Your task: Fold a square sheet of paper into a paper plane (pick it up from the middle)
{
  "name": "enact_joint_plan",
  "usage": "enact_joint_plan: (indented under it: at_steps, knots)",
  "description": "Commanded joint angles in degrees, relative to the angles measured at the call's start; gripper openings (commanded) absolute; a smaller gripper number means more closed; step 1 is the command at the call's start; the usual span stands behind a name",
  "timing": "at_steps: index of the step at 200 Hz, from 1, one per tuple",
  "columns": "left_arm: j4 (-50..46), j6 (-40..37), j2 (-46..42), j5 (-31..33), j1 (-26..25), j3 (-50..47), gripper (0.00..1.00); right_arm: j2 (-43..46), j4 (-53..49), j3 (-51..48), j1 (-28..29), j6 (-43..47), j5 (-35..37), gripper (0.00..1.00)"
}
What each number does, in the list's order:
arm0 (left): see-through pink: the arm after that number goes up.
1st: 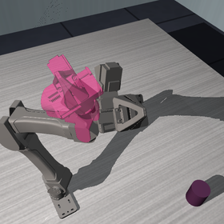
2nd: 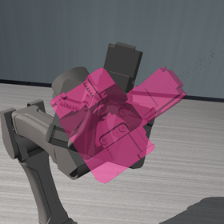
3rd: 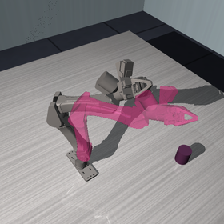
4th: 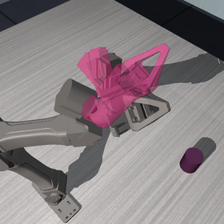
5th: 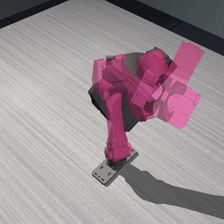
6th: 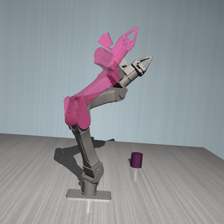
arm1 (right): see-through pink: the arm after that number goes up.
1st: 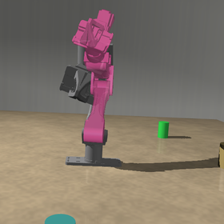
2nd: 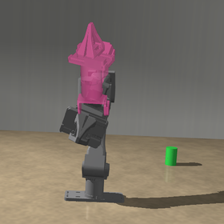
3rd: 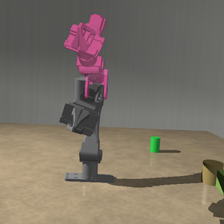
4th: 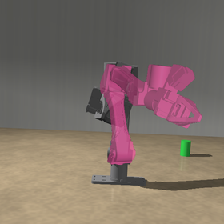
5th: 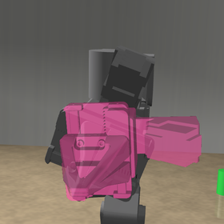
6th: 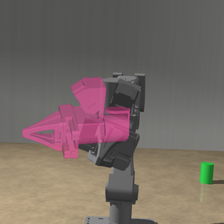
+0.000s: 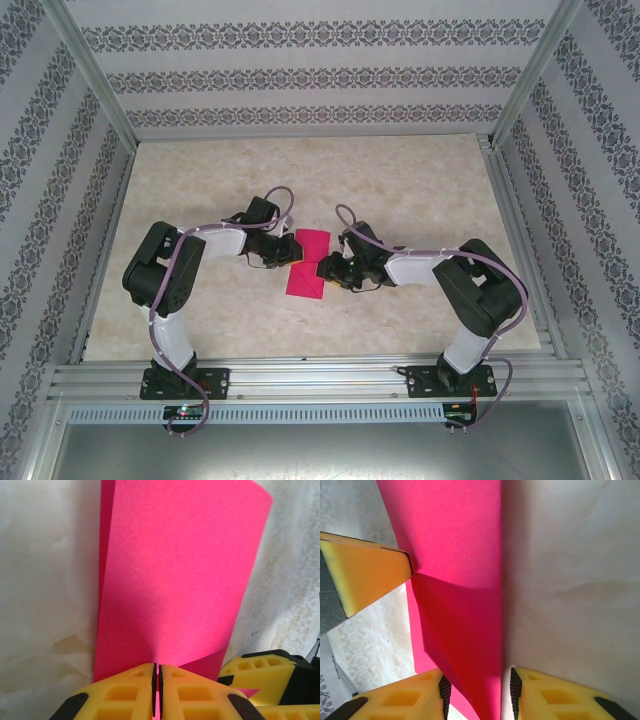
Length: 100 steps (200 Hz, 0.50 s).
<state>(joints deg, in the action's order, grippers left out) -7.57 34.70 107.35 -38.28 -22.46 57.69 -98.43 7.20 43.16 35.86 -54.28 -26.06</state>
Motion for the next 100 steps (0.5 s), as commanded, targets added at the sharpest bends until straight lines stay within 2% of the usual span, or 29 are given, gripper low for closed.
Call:
enact_joint_plan:
  at_steps: [1,100]
  knots:
    - [-2.2,-1.5,1.2,0.8,-0.2,1.4,0.14,-1.7,2.3,1.1,0.2,-0.6,-0.8,0.39]
    - [-2.1,-1.4,1.6,0.8,-0.3,1.9,0.13,-2.0,5.8,0.2,0.2,-1.0,-2.1,0.38]
